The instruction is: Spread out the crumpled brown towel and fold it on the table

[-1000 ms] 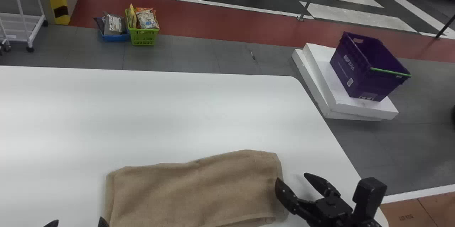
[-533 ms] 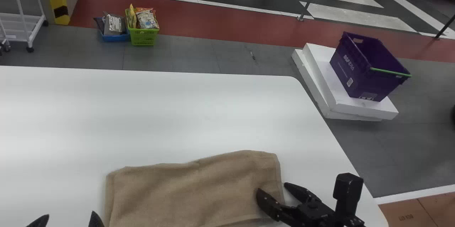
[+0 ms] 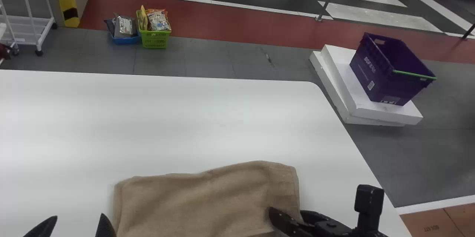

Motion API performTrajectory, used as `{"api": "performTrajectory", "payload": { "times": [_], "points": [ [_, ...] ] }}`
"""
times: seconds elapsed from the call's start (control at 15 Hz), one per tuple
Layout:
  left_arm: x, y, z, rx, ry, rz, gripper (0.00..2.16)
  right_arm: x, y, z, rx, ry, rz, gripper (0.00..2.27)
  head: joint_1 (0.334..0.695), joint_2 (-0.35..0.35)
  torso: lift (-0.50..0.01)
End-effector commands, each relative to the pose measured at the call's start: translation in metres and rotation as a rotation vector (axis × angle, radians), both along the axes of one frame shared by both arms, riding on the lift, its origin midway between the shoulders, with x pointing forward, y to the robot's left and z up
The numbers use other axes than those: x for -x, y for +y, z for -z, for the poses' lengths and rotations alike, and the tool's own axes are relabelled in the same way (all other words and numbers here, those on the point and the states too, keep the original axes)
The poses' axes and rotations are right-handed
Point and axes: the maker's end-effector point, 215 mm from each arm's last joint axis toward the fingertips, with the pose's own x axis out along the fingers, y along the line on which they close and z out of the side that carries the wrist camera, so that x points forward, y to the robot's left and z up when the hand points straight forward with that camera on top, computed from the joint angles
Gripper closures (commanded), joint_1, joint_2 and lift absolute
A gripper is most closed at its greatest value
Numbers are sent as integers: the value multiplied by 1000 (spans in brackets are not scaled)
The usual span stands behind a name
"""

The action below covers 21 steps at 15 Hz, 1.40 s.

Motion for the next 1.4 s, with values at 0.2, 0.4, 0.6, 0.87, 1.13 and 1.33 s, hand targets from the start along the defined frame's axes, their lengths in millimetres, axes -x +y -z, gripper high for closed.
{"api": "performTrajectory", "payload": {
  "times": [0.2,0.4,0.6,0.87,1.13,1.33],
  "points": [
    [1,0,3,5,9,-2,410,-13,-3,-24,-17,-75,3,1467,695,-304,-127],
    [2,1,3,4,12,-3,410,-16,-5,-40,-46,-119,8,1733,695,-307,-127],
    [3,1,3,5,13,-3,410,-6,7,-47,-95,-97,-4,1831,695,-307,-127],
    [4,-1,1,4,13,-1,410,28,23,-38,-125,64,-21,1494,695,-292,-127],
    [5,-2,1,3,13,2,410,60,31,-35,-103,217,-13,-2,695,-297,-127],
    [7,-4,2,5,16,7,410,55,21,-44,-87,198,21,53,695,-302,-127]
  ]
}}
